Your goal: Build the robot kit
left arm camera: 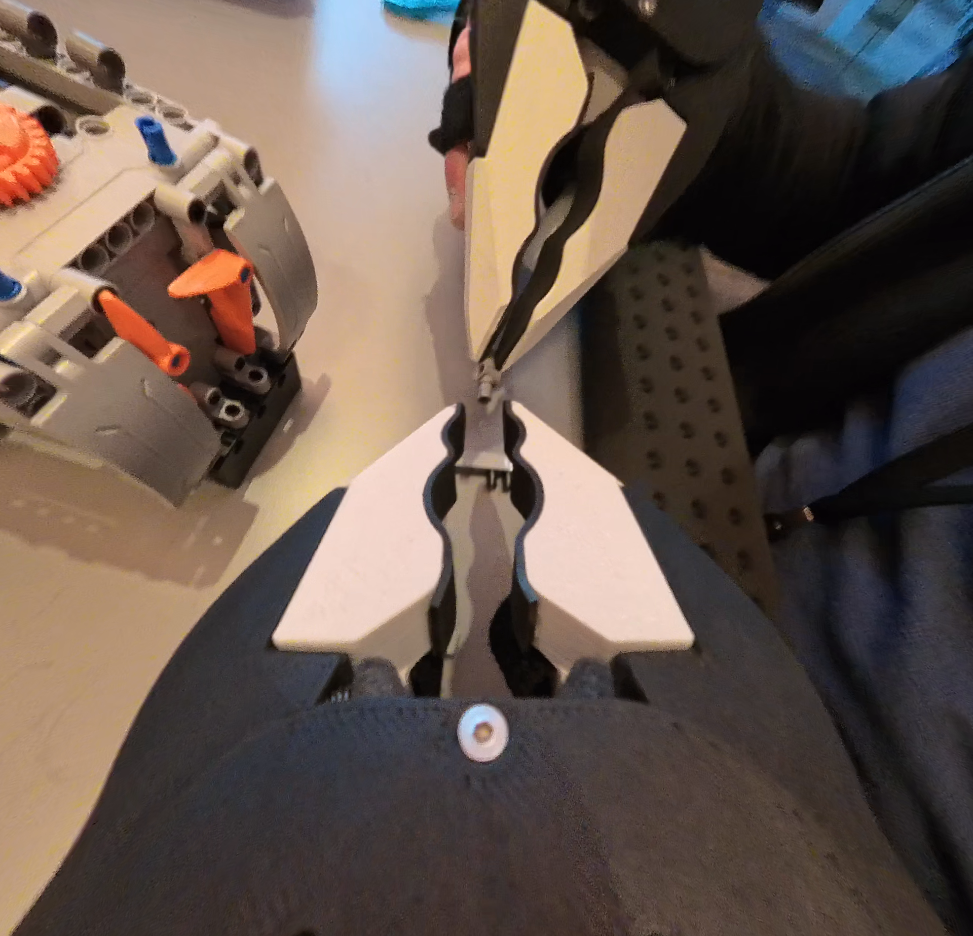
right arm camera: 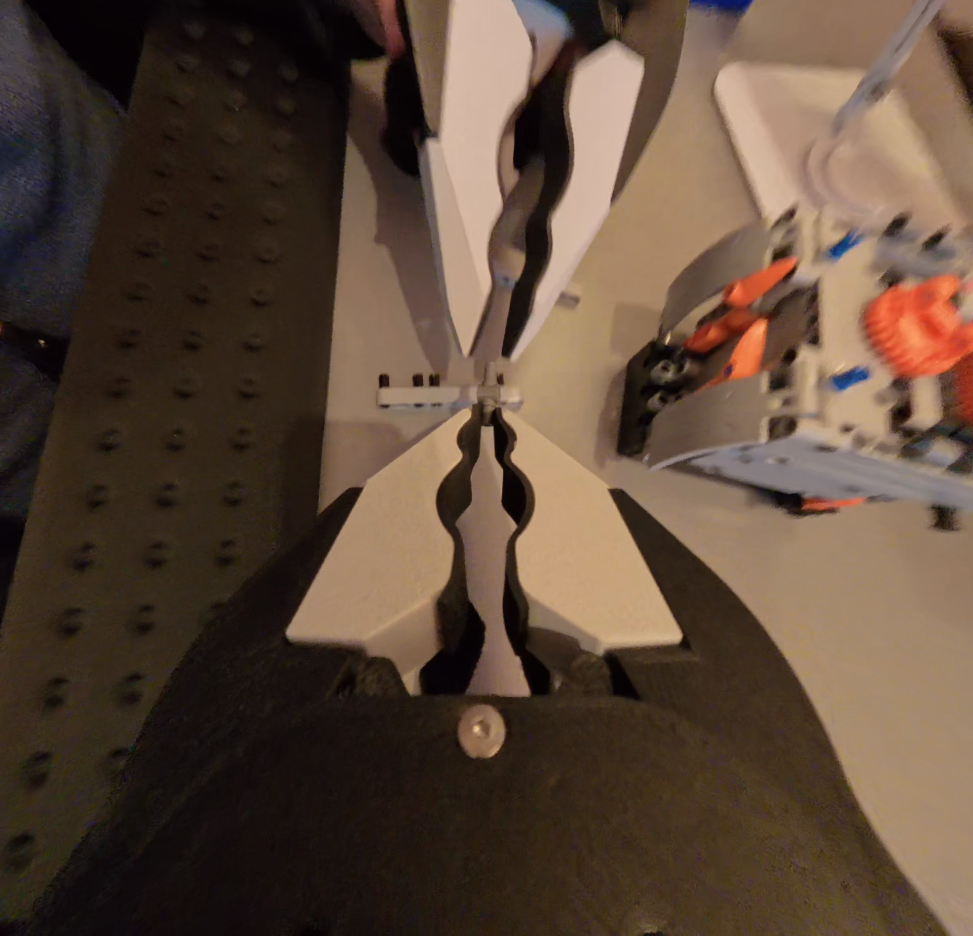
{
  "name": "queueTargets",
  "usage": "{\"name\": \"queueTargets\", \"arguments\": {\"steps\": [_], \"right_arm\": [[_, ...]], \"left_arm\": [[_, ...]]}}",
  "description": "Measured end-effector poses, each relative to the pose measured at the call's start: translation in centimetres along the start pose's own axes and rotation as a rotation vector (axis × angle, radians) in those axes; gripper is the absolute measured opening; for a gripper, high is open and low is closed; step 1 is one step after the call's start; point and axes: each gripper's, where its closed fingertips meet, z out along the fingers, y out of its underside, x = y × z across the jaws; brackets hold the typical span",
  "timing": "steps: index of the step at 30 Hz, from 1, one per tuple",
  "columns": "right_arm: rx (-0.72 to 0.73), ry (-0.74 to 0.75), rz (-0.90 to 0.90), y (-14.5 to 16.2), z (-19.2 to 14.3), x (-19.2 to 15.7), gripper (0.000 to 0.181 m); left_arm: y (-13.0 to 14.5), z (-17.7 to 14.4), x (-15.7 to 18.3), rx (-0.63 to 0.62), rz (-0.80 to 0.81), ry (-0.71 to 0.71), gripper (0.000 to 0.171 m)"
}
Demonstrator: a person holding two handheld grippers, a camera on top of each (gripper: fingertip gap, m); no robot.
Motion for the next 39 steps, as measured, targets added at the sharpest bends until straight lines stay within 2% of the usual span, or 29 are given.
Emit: {"name": "queueTargets", "arguments": {"steps": [2,5,10,20,30,31,39], "right_arm": [[-0.068,-0.042,0.066,1.7,0.6,-0.3,0.001],[-0.117,-0.118,0.133,2.7,1.3,-1.2,0.001],[-0.198,-0.154,0.158,3.8,2.4,-1.8,0.001],[-0.207,-0.183,0.151,3.4,2.8,-2.2,0.001],[-0.205,-0.219,0.15,3.3,2.7,-2.8,0.001],[-0.205,-0.218,0.147,3.3,2.7,-2.8,0.001],[-0.199,-0.204,0.169,3.3,2.6,-2.4,0.001]], "left_arm": [[1.3,0.0,-0.1,-0.074,0.041,-0.028,0.015],[3.3,0.5,0.0,-0.184,0.093,-0.053,0.018],[4.8,1.6,0.0,-0.27,0.148,-0.071,0.017],[4.9,2.1,0.4,-0.271,0.153,-0.042,0.006],[5.0,1.9,0.9,-0.291,0.196,-0.018,0.013],[4.9,1.9,0.9,-0.286,0.195,-0.016,0.026],[4.9,2.0,1.2,-0.28,0.184,0.012,0.02]]}}
